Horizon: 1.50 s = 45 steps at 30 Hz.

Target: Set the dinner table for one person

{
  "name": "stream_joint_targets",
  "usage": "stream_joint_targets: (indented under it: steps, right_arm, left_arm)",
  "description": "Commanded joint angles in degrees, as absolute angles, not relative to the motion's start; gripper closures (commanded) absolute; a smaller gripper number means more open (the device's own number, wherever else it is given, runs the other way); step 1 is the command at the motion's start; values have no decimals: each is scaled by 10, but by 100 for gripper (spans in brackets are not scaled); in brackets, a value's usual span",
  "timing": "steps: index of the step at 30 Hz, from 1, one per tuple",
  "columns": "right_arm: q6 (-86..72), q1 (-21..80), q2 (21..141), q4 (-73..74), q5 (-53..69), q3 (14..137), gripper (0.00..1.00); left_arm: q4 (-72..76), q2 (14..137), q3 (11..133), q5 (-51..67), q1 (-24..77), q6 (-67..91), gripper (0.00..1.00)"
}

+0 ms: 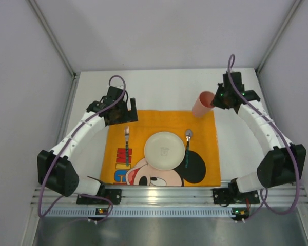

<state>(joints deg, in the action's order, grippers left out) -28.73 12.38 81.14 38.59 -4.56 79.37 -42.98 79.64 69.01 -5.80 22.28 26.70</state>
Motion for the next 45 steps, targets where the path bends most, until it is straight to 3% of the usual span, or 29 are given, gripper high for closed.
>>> stream_joint_targets:
  steps: [1, 21, 23, 24, 27, 30, 33, 36, 41, 45]
  right_arm:
    - [-293, 130, 841, 352, -51, 695, 100]
    - [-236, 152, 929, 332, -93, 722, 98]
    - [-231, 158, 942, 337, -81, 723, 87]
    - [-226, 159, 947, 344, -77, 728, 67]
    - [-216, 162, 948, 359, -71, 739, 33]
    - [-207, 162, 928, 375, -83, 753, 11]
    - [-205, 160, 894, 402, -117, 765, 0]
    - [-227, 131, 847, 416, -113, 747, 0]
    - [-248, 43, 762, 402, -4, 701, 0]
    - [-282, 4, 751, 386, 22, 640, 0]
  left_arm:
    - [-438, 781, 712, -53, 228, 274, 2]
    - [-479, 702, 673, -96, 271, 341, 2]
    - [-477, 704, 672, -106, 271, 338, 2]
    - [-477, 707, 676, -112, 272, 336, 2]
    - [-463, 719, 678, -135, 271, 323, 2]
    - [-454, 737, 692, -149, 267, 298, 2]
    - [-447, 769, 709, -167, 254, 273, 2]
    - [-431, 798, 720, -153, 210, 256, 2]
    - [-396, 834, 734, -104, 146, 242, 2]
    - [-373, 880, 742, -70, 93, 236, 2]
